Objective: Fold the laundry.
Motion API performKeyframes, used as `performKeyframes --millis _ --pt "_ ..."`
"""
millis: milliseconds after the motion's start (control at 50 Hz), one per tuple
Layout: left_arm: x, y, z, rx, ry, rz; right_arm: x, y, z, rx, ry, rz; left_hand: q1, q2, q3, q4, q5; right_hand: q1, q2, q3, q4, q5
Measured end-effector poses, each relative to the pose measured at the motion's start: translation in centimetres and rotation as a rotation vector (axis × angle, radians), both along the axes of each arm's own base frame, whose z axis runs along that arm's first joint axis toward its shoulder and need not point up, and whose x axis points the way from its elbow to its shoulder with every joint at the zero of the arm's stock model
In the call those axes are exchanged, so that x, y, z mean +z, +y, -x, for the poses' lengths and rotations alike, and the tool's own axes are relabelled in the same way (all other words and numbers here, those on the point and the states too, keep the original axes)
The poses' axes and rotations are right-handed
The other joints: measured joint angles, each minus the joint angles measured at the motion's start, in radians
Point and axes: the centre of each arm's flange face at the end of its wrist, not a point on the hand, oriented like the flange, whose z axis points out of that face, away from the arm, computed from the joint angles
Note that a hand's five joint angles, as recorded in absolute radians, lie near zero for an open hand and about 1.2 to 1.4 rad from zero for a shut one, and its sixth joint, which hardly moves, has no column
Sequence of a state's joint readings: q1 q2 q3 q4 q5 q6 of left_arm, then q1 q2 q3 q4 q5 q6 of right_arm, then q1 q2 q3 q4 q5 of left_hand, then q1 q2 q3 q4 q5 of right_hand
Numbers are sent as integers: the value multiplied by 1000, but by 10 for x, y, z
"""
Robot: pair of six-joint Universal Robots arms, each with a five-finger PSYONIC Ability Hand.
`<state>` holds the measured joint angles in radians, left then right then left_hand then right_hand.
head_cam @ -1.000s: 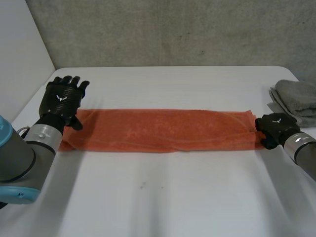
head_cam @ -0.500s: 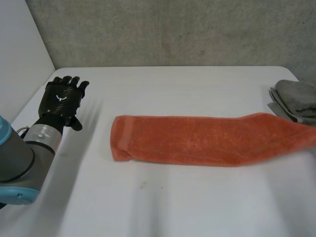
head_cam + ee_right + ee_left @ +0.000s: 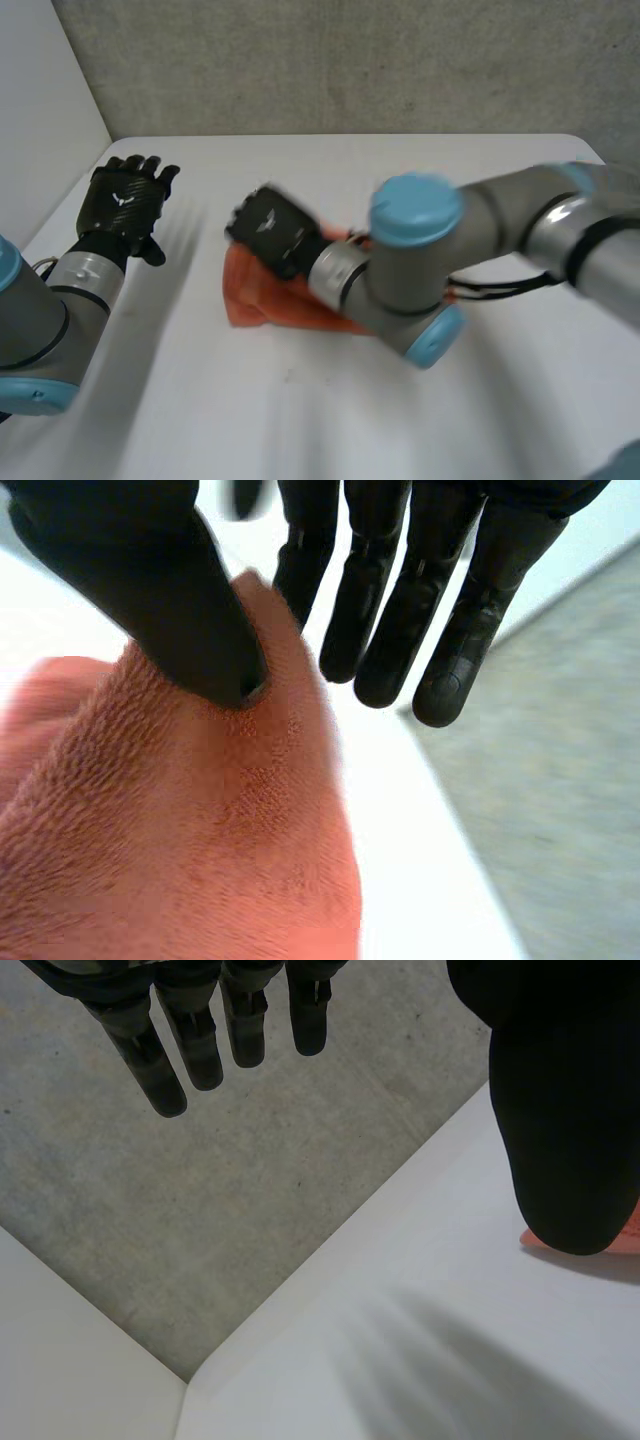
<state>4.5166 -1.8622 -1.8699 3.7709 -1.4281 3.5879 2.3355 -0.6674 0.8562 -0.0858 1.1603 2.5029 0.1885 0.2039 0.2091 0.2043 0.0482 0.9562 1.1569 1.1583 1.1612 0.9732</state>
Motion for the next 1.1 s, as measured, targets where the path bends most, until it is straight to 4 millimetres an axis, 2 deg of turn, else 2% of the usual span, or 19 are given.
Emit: performKeyframes --millis 20,40,80,200,220,320,340,360,380,440,460,500,600,720,780,800,840,1000,1100 --pt "0 0 0 0 0 0 -3 2 -1 7 4 -5 0 0 0 0 0 0 0 0 0 0" --pt "0 0 1 -2 0 0 -17 11 -8 39 30 -34 0 0 0 0 0 -257 -296 -293 -293 -276" --pt "0 1 1 -4 0 0 -24 18 -11 49 48 -55 0 0 0 0 0 -619 -722 -710 -707 -694" --pt "3 1 5 -15 5 10 -9 17 -7 -11 45 -67 0 0 0 0 0 -752 -930 -933 -924 -902" --pt "8 1 11 -36 10 27 16 4 9 -129 19 -100 0 0 0 0 0 -753 -938 -944 -929 -905" --pt "16 9 35 -108 19 50 38 -22 54 -323 -10 -212 0 0 0 0 0 -753 -938 -944 -929 -905" --pt "16 9 35 -108 19 50 38 -22 54 -323 -10 -212 0 0 0 0 0 -753 -938 -944 -929 -905" --pt "16 14 49 -152 20 48 40 -31 78 -401 -13 -277 0 0 0 0 0 -753 -938 -944 -929 -905" --pt "15 17 56 -174 19 43 40 -33 87 -427 -11 -300 1 0 0 0 0 -753 -938 -944 -929 -905" --pt "13 20 61 -190 17 39 38 -34 93 -445 -9 -317 1 0 0 0 0 -753 -938 -944 -929 -905" --pt "6 30 81 -250 8 13 27 -39 123 -526 10 -394 3 0 0 1 0 -753 -938 -944 -929 -905" --pt "-4 39 99 -303 -5 -22 11 -41 147 -587 32 -450 3 2 0 2 0 -753 -938 -944 -929 -905" --pt "-21 46 119 -349 -32 -86 -18 -45 175 -658 50 -490 3 2 0 2 0 -742 -918 -923 -917 -894" --pt "-27 40 125 -322 -46 -120 -42 -52 192 -705 45 -498 3 1 0 1 0 -494 -626 -625 -629 -634" --pt "-25 37 122 -289 -45 -121 -51 -56 195 -715 49 -503 3 0 0 1 0 -247 -302 -327 -331 -345" --pt "-24 36 121 -275 -44 -120 -53 -57 196 -717 50 -505 3 0 0 1 0 -247 -302 -327 -331 -345" --pt "-21 34 118 -253 -41 -117 -57 -60 199 -729 50 -506 3 0 0 0 0 -133 -32 8 8 -40" --pt "-10 34 106 -210 -31 -105 -42 -69 204 -748 24 -461 2 0 0 0 0 -81 5 24 27 -37" --pt "2 35 91 -175 -21 -89 1 -80 198 -728 -42 -345 0 0 0 0 0 -54 6 24 27 -24"
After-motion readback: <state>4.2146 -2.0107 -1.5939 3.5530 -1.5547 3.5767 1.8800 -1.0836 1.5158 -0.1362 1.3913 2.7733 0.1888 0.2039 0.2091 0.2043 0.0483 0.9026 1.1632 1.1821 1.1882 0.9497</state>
